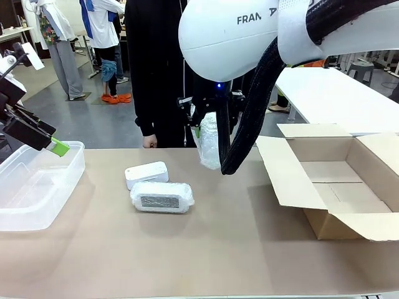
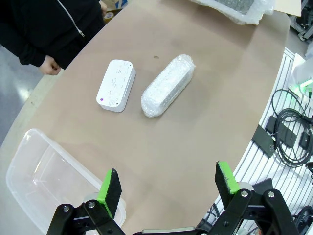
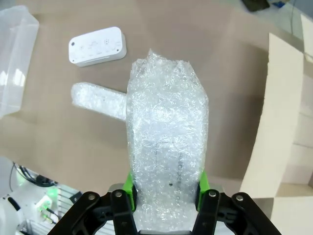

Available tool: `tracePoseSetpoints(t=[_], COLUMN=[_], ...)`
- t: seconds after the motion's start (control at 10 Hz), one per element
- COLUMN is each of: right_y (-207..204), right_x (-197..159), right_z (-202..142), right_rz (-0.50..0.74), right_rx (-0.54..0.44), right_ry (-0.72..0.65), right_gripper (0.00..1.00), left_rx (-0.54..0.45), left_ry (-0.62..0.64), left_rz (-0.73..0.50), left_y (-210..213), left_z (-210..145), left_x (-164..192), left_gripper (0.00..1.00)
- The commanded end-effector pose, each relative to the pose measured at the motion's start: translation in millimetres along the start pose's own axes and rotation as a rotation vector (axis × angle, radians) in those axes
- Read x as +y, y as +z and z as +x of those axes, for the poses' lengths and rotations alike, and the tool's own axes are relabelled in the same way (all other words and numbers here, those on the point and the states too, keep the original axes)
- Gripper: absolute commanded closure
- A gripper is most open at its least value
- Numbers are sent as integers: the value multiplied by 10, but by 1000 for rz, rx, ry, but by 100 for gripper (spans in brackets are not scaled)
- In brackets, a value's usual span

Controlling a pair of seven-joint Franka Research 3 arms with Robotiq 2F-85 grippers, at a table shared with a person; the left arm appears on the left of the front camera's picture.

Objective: Separate and place wrapped and unwrapped clocks.
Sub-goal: Pick up the Digital clock indicated by the person, then if the picked Digital clock is wrapped, place it in the Package Box ; if not, place it in the Organizing box.

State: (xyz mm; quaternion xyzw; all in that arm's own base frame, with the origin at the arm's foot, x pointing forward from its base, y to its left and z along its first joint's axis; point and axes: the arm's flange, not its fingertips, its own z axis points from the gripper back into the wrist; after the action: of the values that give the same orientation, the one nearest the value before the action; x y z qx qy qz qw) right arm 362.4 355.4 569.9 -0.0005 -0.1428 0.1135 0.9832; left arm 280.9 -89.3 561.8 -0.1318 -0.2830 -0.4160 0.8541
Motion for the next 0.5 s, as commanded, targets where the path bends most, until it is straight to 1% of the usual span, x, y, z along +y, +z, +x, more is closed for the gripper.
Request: tracePoseSetpoints(t=[0.0,0.4], right_y=[24,24], right_x=[-6,-6], right_z=[-1,-1], right_rz=[9,9], right_rx=[-1,-1], right_ry=[8,8], right_gripper=[84,84], left_rx=[-6,-6], left_ry=[4,4], left_rz=[-11,-11], left_y=[-1,-1], left_z=[-5,-5], left_x=[0,0], left_gripper=[0,0])
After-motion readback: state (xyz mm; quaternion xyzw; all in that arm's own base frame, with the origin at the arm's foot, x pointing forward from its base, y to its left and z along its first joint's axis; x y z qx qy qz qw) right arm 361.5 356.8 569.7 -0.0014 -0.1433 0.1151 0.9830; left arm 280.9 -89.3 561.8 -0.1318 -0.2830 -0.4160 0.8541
